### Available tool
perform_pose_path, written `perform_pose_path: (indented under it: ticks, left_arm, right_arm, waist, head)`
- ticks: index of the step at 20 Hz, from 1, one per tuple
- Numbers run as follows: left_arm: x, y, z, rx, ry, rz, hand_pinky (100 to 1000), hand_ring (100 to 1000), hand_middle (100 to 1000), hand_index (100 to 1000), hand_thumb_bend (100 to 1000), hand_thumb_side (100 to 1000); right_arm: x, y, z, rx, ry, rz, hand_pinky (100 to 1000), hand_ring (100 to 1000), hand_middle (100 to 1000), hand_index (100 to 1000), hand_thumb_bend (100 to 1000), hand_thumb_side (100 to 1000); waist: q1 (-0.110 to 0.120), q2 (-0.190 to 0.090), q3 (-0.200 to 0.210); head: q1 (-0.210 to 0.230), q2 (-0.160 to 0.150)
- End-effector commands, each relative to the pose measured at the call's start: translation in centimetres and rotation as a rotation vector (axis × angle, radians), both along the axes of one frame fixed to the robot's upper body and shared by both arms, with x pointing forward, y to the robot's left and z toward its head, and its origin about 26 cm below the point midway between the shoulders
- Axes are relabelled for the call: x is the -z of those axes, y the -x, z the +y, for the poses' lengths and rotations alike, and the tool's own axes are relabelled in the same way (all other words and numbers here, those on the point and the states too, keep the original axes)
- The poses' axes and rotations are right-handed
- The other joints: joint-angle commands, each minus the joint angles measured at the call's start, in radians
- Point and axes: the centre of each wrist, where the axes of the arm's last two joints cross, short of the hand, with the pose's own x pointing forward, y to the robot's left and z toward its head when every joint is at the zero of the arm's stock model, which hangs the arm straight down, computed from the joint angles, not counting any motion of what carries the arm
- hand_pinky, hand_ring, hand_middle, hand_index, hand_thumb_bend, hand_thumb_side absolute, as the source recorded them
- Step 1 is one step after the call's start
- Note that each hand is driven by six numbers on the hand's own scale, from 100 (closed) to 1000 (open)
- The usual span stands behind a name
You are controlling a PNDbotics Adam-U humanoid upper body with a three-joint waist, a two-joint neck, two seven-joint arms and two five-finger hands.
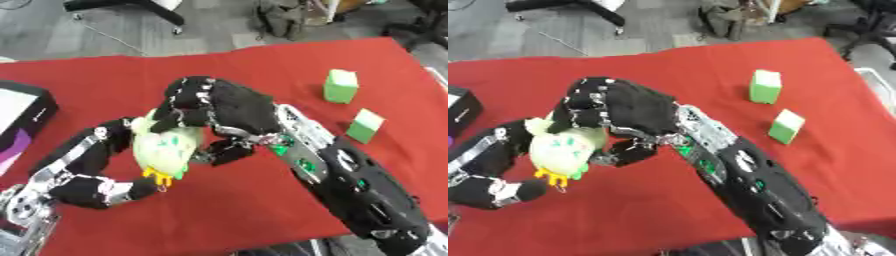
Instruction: Pick up the objects with one hand, pass them to the other hand, and then place them into the box on the other side of the table.
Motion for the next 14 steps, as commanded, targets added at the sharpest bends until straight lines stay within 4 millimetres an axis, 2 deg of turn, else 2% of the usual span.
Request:
perform_pose_path:
  ticks: [1, 8, 9, 14]
  left_arm:
    - [-1.14, 0.15, -0.28, 0.042, 0.035, -0.033, 909, 737, 663, 815, 726, 437]
    - [-1.17, 0.05, -0.52, 0.019, 0.082, 0.005, 901, 718, 641, 806, 722, 461]
    - [-1.09, -0.03, -0.46, 0.011, 0.084, 0.015, 887, 693, 612, 791, 713, 478]
    - [-1.42, 0.00, -0.86, -0.036, 0.075, 0.068, 877, 669, 588, 775, 696, 478]
  right_arm:
    - [-0.08, -0.28, 0.07, 0.010, 0.015, -0.022, 718, 607, 449, 554, 167, 100]
    - [0.29, -0.26, 0.26, 0.007, 0.020, -0.037, 711, 606, 450, 554, 170, 100]
    - [0.21, -0.22, 0.31, 0.004, 0.023, -0.044, 680, 605, 458, 558, 187, 100]
    - [-0.57, 0.22, 0.51, -0.007, 0.037, -0.112, 637, 605, 468, 564, 216, 100]
  waist:
    - [0.003, -0.007, -0.001]
    - [0.003, -0.007, -0.002]
    - [0.003, -0.007, -0.002]
    - [0.004, -0.009, -0.004]
  head:
    - [0.003, -0.003]
    - [0.004, -0.003]
    - [0.004, -0.003]
    - [0.005, -0.003]
